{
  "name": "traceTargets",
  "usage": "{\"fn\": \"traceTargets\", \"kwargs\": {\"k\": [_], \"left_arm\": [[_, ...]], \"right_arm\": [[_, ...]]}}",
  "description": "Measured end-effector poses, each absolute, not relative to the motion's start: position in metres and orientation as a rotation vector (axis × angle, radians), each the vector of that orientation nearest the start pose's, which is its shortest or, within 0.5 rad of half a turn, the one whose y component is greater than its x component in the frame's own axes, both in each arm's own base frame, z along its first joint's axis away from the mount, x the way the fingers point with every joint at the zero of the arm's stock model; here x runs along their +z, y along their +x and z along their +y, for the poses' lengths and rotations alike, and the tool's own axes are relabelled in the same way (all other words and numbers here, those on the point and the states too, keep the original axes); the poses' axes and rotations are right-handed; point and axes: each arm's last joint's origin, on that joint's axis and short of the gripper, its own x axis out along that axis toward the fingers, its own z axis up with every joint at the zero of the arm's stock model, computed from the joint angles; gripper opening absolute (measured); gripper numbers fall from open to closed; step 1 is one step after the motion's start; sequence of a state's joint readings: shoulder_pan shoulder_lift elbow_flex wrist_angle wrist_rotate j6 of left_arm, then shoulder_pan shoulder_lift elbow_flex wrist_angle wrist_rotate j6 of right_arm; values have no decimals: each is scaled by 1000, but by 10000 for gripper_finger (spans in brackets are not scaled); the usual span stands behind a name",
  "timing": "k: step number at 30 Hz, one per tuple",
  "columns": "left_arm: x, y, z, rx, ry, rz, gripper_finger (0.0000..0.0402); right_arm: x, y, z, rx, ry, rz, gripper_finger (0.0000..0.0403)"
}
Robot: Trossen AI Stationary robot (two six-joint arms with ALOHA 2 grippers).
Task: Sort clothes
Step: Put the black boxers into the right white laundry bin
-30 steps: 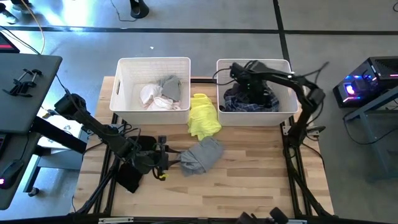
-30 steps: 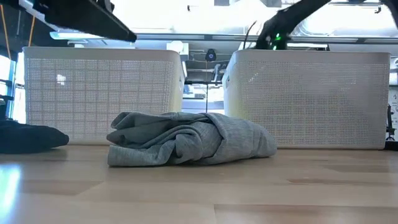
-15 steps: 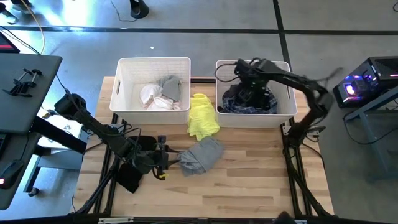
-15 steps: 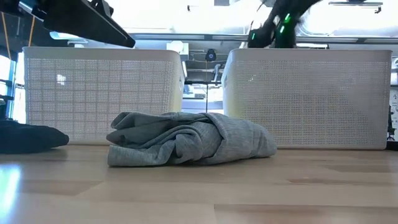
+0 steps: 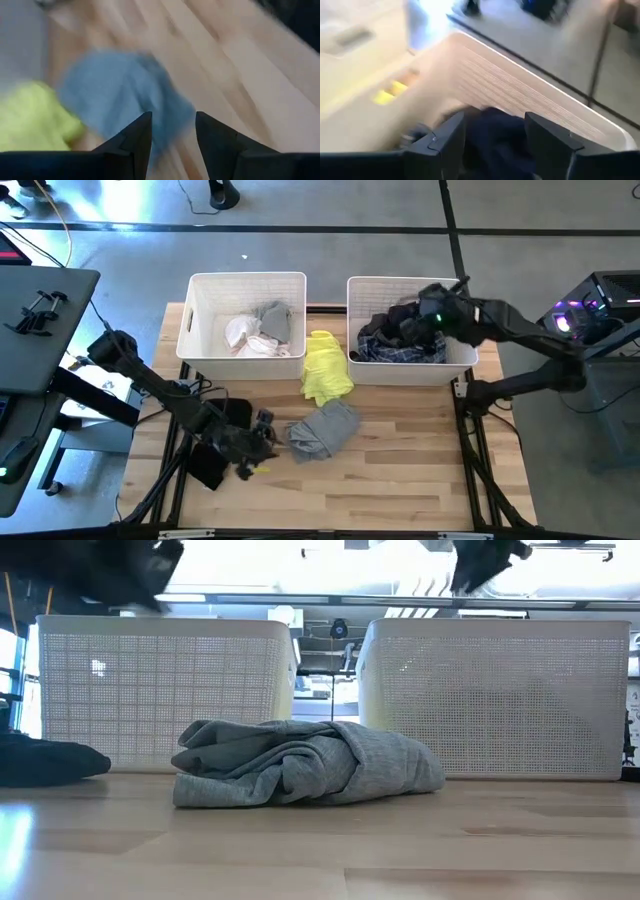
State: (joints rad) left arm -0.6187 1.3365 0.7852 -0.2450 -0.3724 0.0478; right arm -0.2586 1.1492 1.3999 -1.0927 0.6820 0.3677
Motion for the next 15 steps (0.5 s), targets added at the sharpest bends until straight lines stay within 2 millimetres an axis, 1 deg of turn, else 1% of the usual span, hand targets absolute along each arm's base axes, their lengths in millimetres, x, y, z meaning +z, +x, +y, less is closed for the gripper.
{"fn": "traceTargets", "kwargs": {"k": [2, 4, 7, 10, 13, 15], "left_arm": [[214, 213, -146, -302, 411, 844, 132], [214, 201, -146, -299, 359, 992, 128], [217, 183, -148, -226, 205, 1207, 125], [218, 164, -152, -126, 34, 1395, 124], [217, 147, -161, -15, -133, 1499, 124], [217, 139, -169, 56, -223, 1498, 124]], "right_arm": [[391, 190, -51, -975, 104, 617, 195], [379, 201, -35, -913, 45, 582, 195], [356, 219, -12, -837, -26, 503, 195], [332, 234, 7, -768, -71, 380, 195], [313, 242, 21, -674, -84, 241, 195], [305, 244, 29, -577, -93, 158, 195]]}}
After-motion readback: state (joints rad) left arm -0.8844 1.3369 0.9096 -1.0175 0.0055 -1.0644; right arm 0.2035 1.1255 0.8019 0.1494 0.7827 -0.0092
